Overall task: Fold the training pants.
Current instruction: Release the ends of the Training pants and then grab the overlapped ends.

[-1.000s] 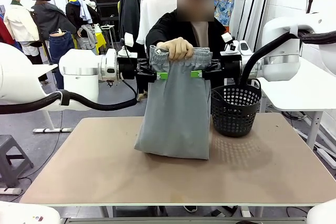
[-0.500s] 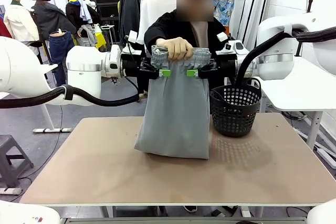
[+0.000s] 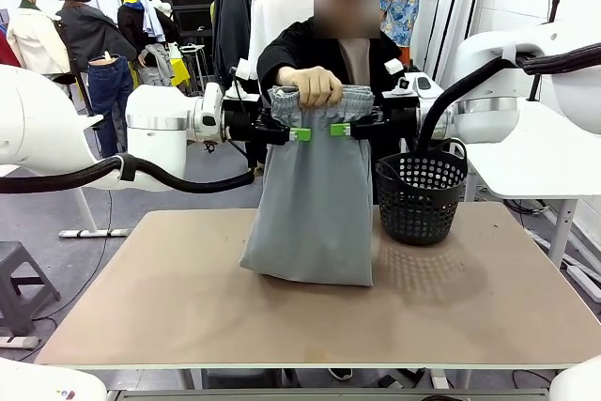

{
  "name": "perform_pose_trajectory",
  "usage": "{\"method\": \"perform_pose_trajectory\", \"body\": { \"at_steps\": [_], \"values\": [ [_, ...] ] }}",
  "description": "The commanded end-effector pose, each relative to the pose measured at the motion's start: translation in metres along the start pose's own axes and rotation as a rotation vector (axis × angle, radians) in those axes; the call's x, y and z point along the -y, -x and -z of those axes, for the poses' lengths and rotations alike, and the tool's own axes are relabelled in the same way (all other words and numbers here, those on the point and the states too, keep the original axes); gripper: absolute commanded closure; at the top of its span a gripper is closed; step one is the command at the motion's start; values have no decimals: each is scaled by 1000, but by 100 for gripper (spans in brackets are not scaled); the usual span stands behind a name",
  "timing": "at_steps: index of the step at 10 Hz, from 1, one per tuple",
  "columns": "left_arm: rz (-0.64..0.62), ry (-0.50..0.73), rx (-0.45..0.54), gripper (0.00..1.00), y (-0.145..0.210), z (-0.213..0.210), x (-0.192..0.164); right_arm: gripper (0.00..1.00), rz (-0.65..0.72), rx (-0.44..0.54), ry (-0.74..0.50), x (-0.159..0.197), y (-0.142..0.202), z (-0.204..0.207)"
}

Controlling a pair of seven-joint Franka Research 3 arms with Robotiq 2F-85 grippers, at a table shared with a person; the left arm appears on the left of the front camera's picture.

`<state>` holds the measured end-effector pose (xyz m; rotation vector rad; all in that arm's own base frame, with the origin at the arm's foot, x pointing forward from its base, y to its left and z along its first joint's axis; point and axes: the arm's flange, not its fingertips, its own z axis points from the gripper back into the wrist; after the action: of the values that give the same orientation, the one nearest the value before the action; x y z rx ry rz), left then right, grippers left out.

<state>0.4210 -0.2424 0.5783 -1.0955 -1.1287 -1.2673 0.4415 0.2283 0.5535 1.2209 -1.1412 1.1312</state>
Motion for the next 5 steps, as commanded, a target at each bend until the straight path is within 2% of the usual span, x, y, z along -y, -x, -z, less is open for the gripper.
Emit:
{"method": "perform_pose_trajectory", "body": {
  "at_steps": [1,5],
  "values": [
    [-9,3,-34,17,-5,6,-2,0,40,11,6,4,-4,11],
    [-13,-45,11,93,-5,-4,-1,78,65,-10,18,6,-3,9]
  ]
}}
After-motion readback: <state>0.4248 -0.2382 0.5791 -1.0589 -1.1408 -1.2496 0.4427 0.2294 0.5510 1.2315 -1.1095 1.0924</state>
